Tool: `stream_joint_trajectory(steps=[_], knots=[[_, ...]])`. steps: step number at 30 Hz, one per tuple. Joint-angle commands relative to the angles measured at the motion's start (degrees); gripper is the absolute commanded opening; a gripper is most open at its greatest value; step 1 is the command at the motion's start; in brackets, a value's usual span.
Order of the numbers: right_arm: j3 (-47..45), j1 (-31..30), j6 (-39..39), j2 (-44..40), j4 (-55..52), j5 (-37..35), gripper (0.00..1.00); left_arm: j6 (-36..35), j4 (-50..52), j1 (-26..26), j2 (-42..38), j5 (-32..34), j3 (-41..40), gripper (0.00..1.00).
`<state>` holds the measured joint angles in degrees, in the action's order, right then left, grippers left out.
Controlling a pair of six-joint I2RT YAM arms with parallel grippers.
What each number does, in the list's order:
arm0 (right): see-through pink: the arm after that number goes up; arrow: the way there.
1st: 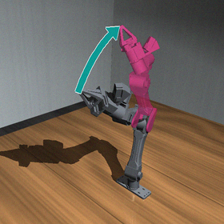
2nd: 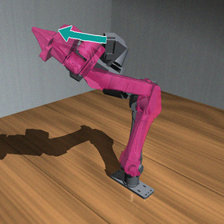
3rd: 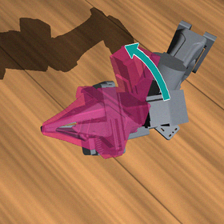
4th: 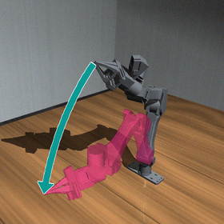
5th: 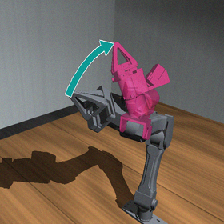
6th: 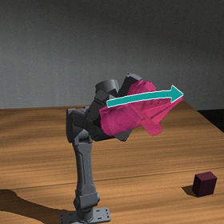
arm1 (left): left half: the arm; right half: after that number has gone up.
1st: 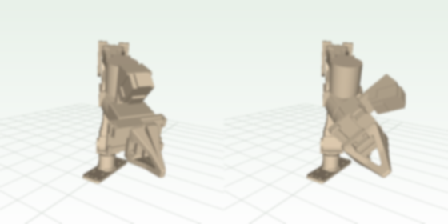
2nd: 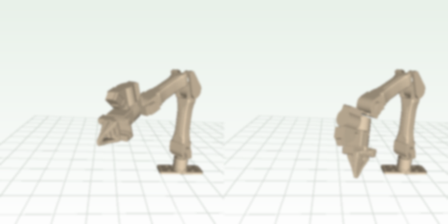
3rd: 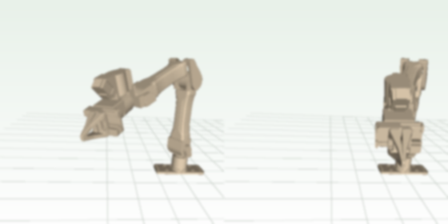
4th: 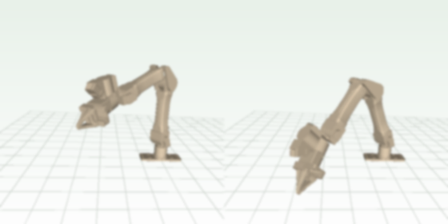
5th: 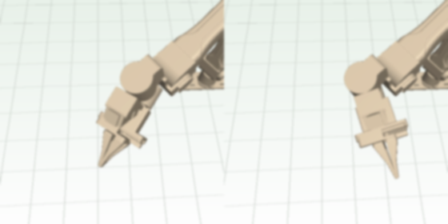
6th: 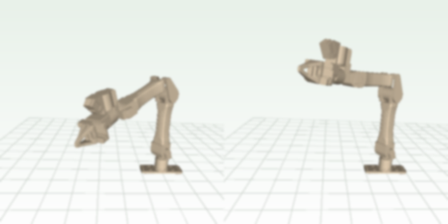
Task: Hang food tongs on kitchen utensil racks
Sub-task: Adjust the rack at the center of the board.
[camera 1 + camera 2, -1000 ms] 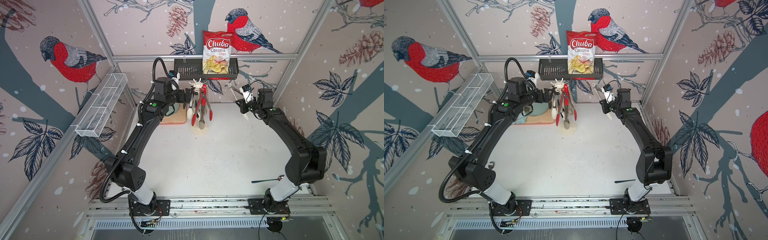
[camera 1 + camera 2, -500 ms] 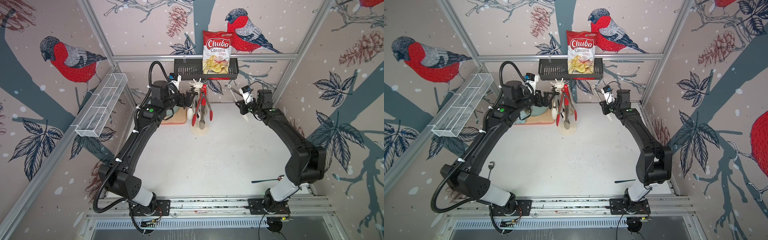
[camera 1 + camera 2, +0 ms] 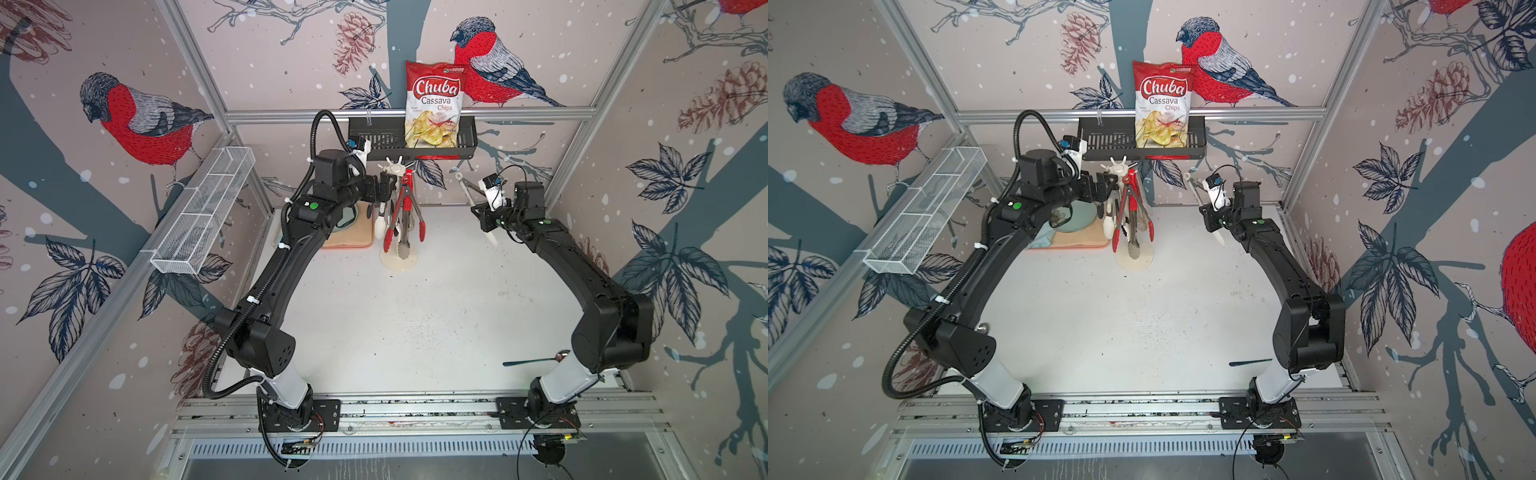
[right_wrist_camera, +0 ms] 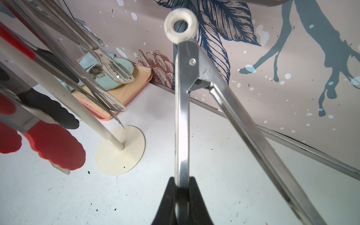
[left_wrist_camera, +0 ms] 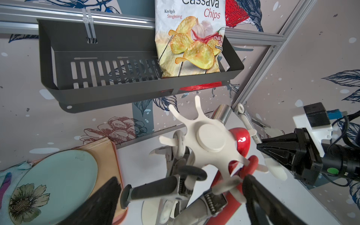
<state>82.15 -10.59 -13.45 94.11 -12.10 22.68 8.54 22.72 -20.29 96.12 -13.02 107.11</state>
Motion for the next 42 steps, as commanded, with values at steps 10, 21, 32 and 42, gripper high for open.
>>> stream_joint_trajectory(steps=[10,21,32,42], knots=[[0.46,0.2,0.45,0.07,1.64,-0.09,0.0,-2.73,0.92,0.72,-0.86,3.17,-1.0,0.96],[0.61,0.07,-0.3,0.38,2.69,2.23,0.0,-1.7,-1.8,1.88,-2.16,-0.77,-2.51,0.96],[3.28,-0.72,-1.68,1.61,3.38,7.02,0.0,-1.76,-1.42,2.25,-2.33,1.28,-2.78,0.96],[5.08,-1.01,-2.35,2.18,5.47,10.83,0.0,-2.13,-1.08,3.4,-2.64,2.12,-2.96,0.96]])
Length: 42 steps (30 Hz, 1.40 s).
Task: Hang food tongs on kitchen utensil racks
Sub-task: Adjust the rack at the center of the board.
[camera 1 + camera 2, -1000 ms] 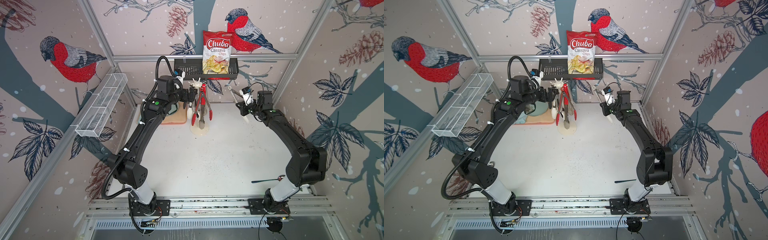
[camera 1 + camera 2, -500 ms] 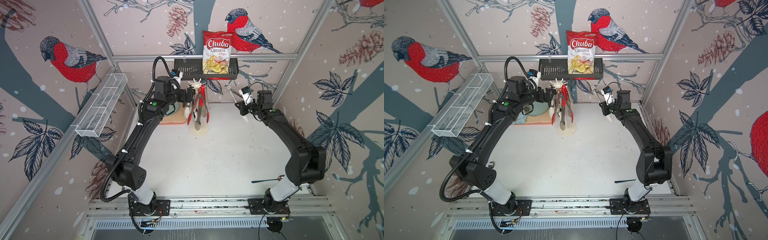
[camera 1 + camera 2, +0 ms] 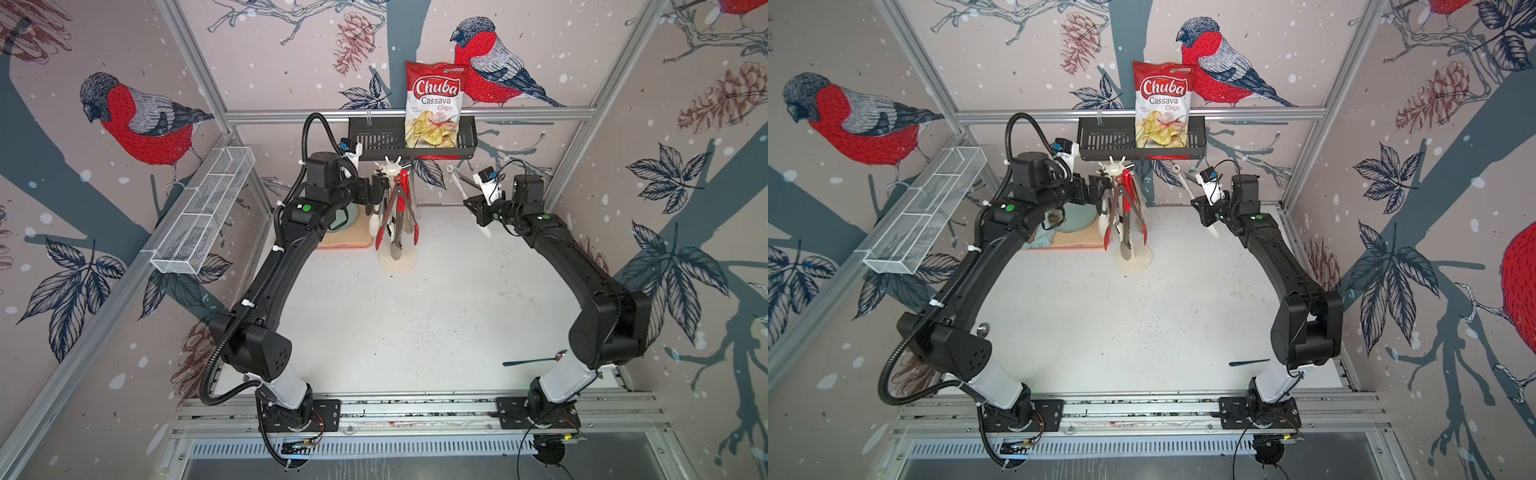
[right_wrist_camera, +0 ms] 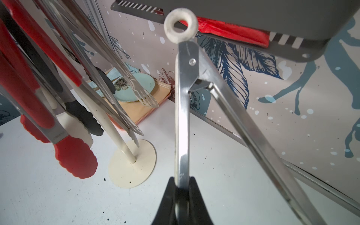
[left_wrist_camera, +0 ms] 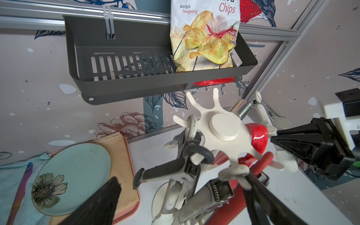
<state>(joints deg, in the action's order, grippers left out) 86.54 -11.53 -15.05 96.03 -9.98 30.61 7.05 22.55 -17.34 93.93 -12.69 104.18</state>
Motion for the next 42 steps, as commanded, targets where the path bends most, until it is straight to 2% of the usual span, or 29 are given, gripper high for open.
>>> stream_joint_trajectory(steps=[1,14,21,29,42], knots=[[0.81,-0.08,-0.67,0.44,3.63,3.44,0.0,-0.72,-0.87,0.61,-0.56,1.75,-0.02,0.96],[4.86,-0.79,-1.77,3.88,6.73,12.41,0.0,-0.71,-1.06,1.12,-1.45,1.27,-1.13,0.96],[5.26,-0.69,-5.54,5.87,12.48,22.36,0.0,0.45,-4.76,1.09,-4.01,-3.61,-4.47,0.96],[15.68,-0.26,-8.51,14.69,8.43,33.87,0.0,1.74,-7.55,1.06,-8.23,-6.96,-8.82,0.96],[27.92,-0.07,-12.04,25.63,7.48,48.38,0.0,4.18,-8.35,1.09,-17.69,-8.75,-16.56,0.96]])
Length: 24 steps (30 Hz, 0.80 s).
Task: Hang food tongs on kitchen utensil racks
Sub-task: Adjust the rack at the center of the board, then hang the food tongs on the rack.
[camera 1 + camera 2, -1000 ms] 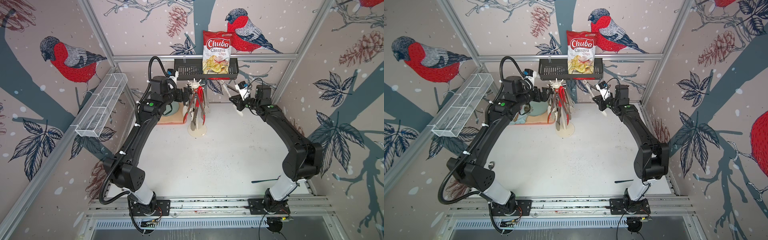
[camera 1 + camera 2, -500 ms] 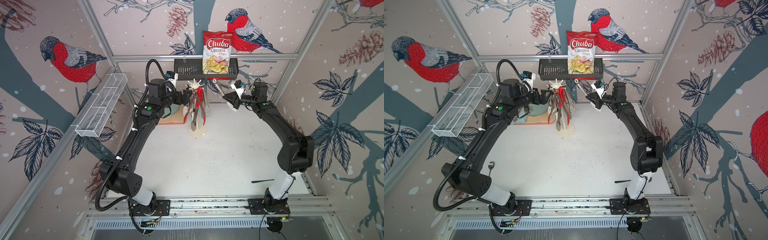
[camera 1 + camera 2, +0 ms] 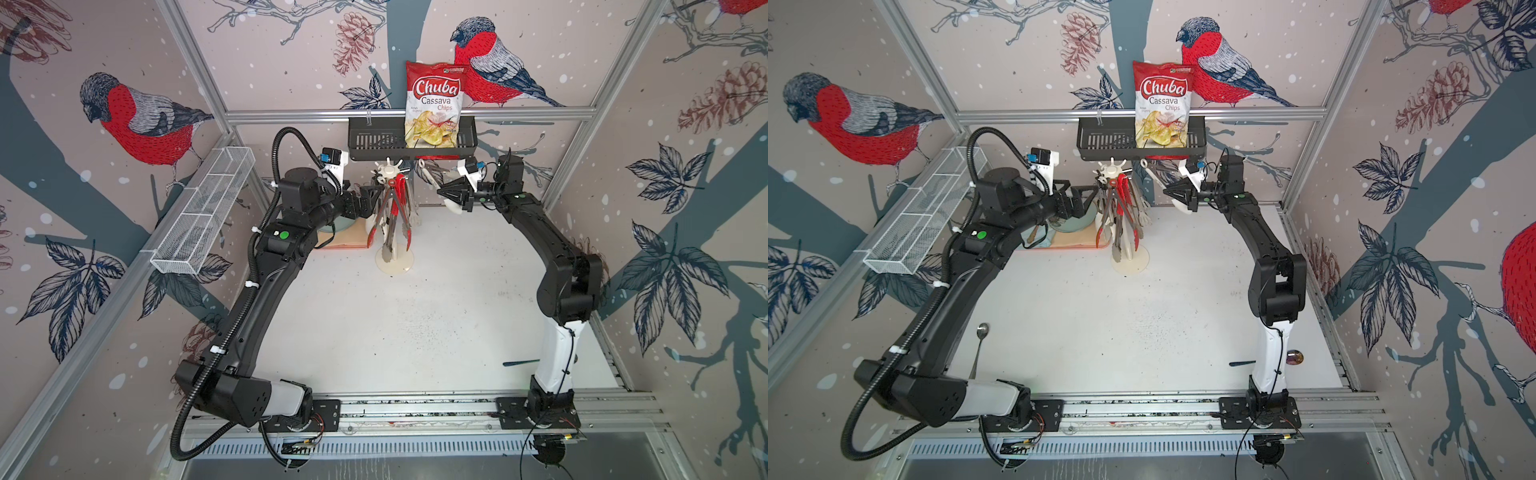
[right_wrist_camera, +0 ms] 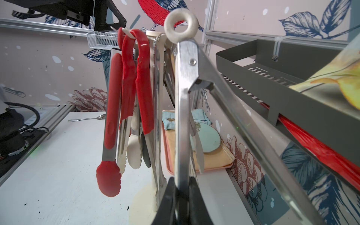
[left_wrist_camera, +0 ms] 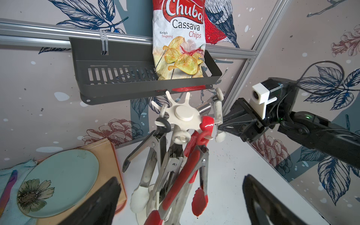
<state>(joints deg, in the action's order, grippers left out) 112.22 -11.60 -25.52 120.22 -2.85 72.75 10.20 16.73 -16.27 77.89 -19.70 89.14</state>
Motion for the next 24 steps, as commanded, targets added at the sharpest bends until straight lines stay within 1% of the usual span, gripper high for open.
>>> stream_joint_trajectory(steps=[1,7,13,15,19,21,22,24], knots=[[3.62,-0.01,-1.9,2.56,0.17,6.95,0.0,1.05,-2.58,-0.01,-2.71,-1.36,-2.69,0.96],[11.62,0.07,-1.3,8.47,-1.36,7.84,0.0,1.63,-2.75,-0.03,-8.34,-0.47,-9.97,0.96],[15.59,-0.18,6.79,12.85,6.37,9.81,0.0,2.59,-2.99,0.0,-13.7,0.87,-16.26,0.96],[16.13,-0.23,11.72,14.2,12.08,10.25,0.0,2.63,-1.86,-0.03,-14.99,1.21,-17.63,0.96],[17.33,-0.6,27.42,17.62,30.27,11.61,0.0,2.2,0.27,-0.07,-17.08,1.69,-19.76,0.96],[18.96,-0.79,33.6,19.59,36.71,11.62,0.0,2.24,0.84,-0.07,-17.89,1.73,-20.69,0.96],[19.89,-0.88,35.63,20.46,38.56,11.62,0.0,2.36,1.08,-0.03,-18.24,1.69,-21.13,0.96],[20.88,-1.22,36.12,21.31,38.83,11.62,0.0,2.32,1.38,0.01,-18.96,1.89,-21.72,0.96]])
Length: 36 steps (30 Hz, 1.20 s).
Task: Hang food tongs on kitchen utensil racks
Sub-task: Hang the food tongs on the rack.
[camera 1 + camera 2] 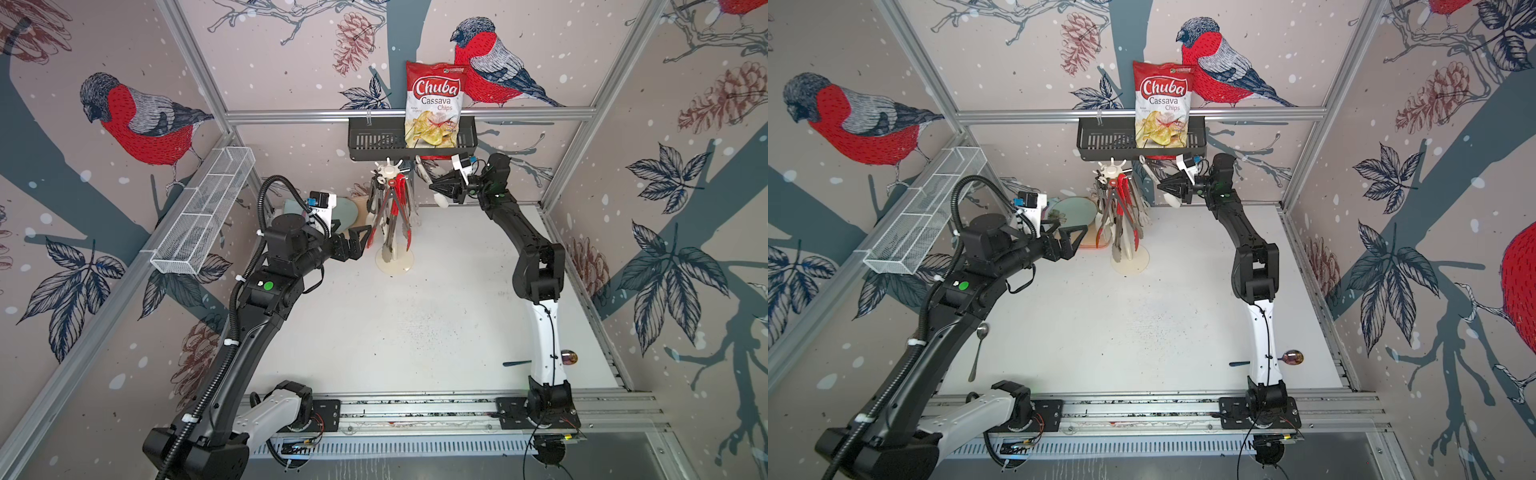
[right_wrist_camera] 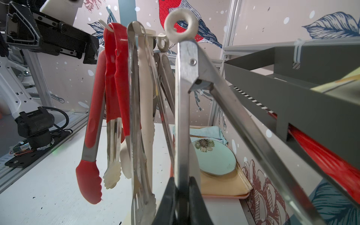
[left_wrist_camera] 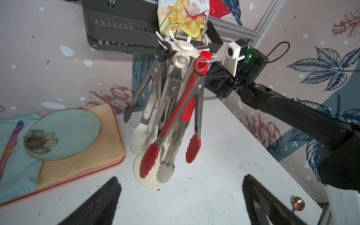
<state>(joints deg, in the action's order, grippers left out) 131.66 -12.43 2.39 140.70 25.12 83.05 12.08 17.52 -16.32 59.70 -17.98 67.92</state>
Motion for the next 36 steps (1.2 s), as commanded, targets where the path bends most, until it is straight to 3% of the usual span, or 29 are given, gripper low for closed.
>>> stream_joint_trajectory(steps=[1,15,36], knots=[[1.47,-0.64,7.99,0.89,10.7,1.33,0.0,0.47,0.8,-0.01,-1.11,0.29,-0.81,0.96],[8.52,-1.94,13.7,5.79,11.68,-1.49,0.0,0.63,2.03,0.05,-3.98,1.32,-4.02,0.96],[9.32,-3.48,13.34,7.91,10.65,-0.67,0.0,0.29,2.92,0.04,-5.56,1.01,-5.96,0.96]])
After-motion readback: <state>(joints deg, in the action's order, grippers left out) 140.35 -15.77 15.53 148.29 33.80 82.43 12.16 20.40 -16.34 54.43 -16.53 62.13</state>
